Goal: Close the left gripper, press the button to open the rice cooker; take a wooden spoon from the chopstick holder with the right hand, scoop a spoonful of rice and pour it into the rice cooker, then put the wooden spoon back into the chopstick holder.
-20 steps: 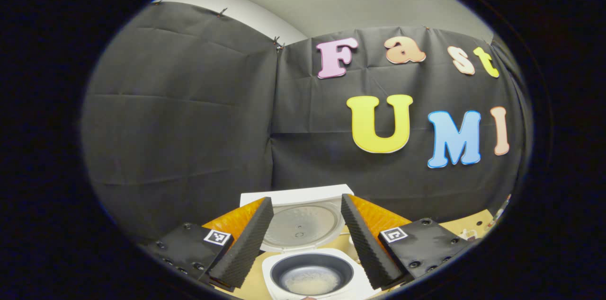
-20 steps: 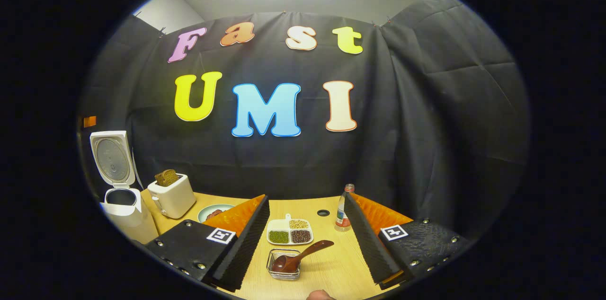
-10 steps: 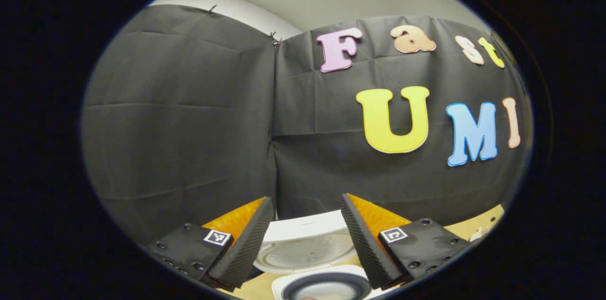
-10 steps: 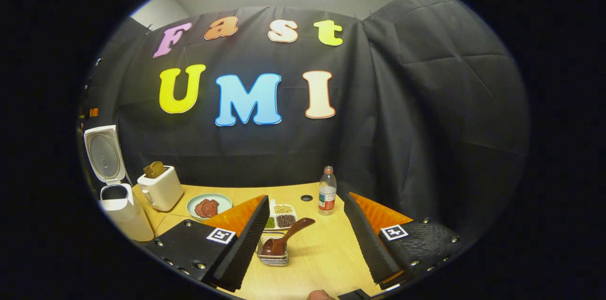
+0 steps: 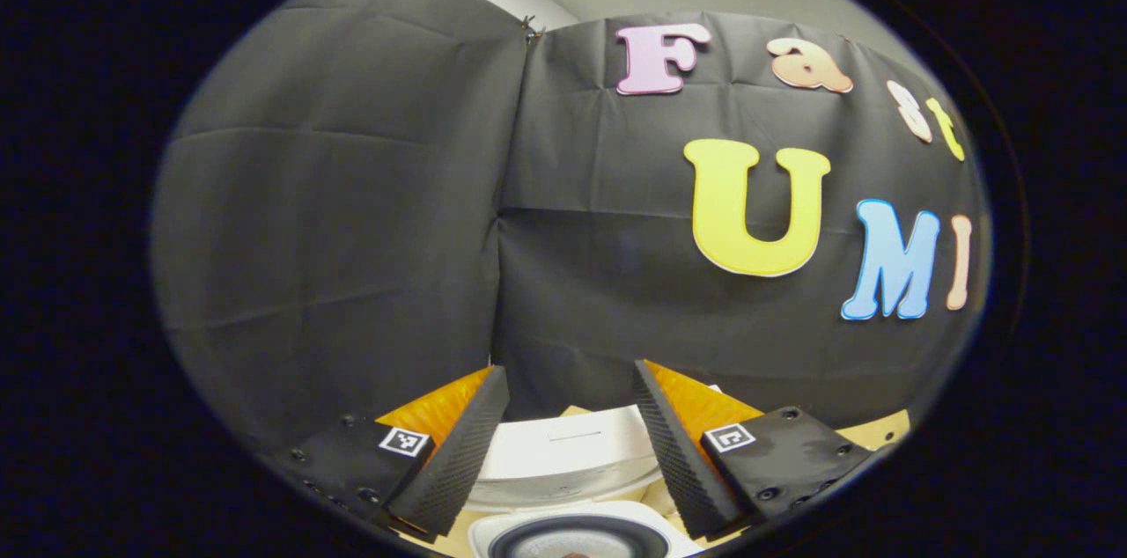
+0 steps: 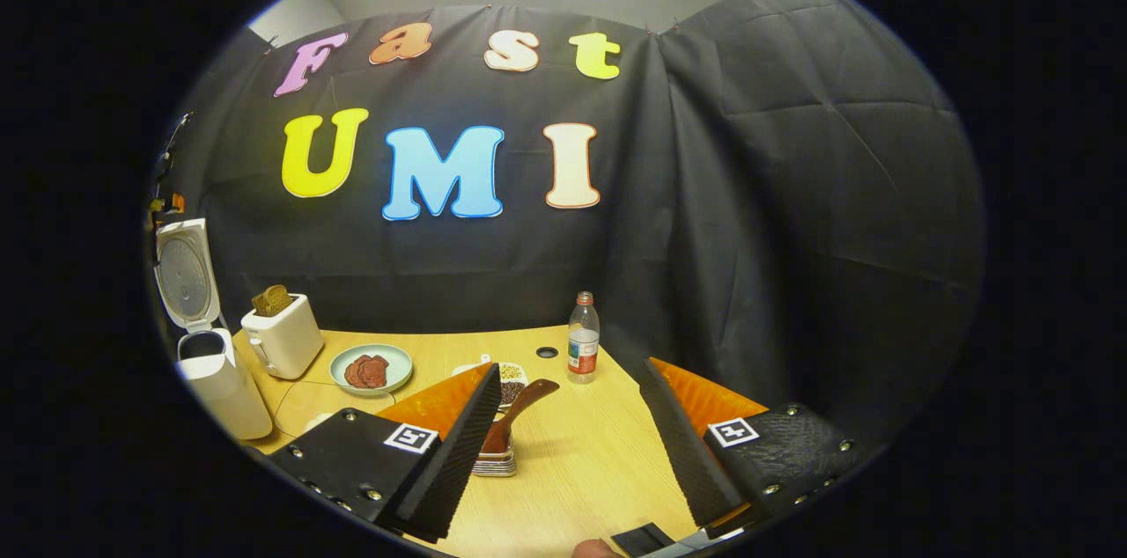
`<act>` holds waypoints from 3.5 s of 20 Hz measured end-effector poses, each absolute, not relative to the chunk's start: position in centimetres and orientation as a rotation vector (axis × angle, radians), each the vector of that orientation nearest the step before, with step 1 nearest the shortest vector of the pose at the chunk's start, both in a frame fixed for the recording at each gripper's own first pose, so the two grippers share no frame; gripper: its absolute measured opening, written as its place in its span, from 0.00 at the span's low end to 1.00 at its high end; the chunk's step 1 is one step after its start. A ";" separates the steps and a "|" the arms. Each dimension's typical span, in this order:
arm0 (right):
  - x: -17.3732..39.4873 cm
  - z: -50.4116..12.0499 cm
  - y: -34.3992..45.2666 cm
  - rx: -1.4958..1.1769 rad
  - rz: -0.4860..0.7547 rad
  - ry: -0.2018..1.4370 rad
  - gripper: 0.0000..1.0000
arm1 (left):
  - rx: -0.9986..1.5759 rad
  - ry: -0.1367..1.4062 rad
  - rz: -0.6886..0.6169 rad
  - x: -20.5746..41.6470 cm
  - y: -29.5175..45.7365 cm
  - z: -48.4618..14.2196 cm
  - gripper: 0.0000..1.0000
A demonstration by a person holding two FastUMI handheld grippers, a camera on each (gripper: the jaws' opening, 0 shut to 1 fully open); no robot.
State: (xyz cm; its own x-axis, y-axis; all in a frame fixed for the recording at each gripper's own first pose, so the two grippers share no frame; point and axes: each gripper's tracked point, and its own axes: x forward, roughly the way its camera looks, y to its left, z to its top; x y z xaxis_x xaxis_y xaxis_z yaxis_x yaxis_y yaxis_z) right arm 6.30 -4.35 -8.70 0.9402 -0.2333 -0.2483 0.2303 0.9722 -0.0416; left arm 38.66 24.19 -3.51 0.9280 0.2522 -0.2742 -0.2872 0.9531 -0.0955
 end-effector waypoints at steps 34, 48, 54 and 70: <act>14.5 -8.8 2.5 -0.019 0.131 0.246 0.96 | -0.080 0.358 0.269 24.8 15.3 -9.2 0.92; 14.1 -9.7 3.7 -0.036 0.170 0.268 0.96 | -0.129 0.498 0.232 19.0 11.2 -17.7 0.95; 13.6 -9.9 4.2 -0.049 0.172 0.276 0.96 | -0.108 0.531 0.222 18.1 10.8 -19.9 0.92; 11.6 -10.5 6.4 -0.080 0.158 0.298 0.96 | -0.045 0.502 0.181 16.6 10.2 -24.0 0.93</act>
